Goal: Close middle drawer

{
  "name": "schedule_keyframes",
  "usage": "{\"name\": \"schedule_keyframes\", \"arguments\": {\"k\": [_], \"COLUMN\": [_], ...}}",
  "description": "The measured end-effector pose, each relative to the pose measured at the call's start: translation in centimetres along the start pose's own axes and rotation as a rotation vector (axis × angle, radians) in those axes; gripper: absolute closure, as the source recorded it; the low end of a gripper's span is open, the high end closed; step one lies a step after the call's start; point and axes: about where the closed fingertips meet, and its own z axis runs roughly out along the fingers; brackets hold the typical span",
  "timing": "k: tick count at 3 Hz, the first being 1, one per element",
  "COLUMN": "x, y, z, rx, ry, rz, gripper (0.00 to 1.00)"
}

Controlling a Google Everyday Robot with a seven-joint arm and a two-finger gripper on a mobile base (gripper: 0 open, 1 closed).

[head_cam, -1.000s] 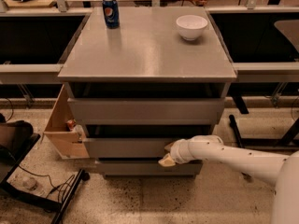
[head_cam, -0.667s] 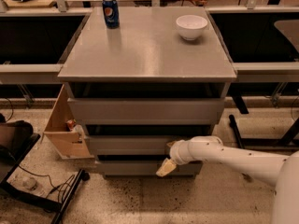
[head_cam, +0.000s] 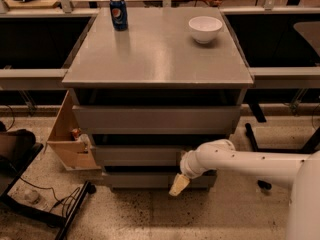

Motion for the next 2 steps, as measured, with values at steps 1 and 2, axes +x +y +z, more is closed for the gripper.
{"name": "schedule_keyframes", "arguments": {"k": [1,2], "x": [-0.3,0.5], "y": [4.2,8.8], "z": [-4.8,-11.5], "rx": [-0.092,-0.144], "ry": [0.198,0.384], "rz": [-0.069,-0.047], "gripper": [0.0,0.0]}}
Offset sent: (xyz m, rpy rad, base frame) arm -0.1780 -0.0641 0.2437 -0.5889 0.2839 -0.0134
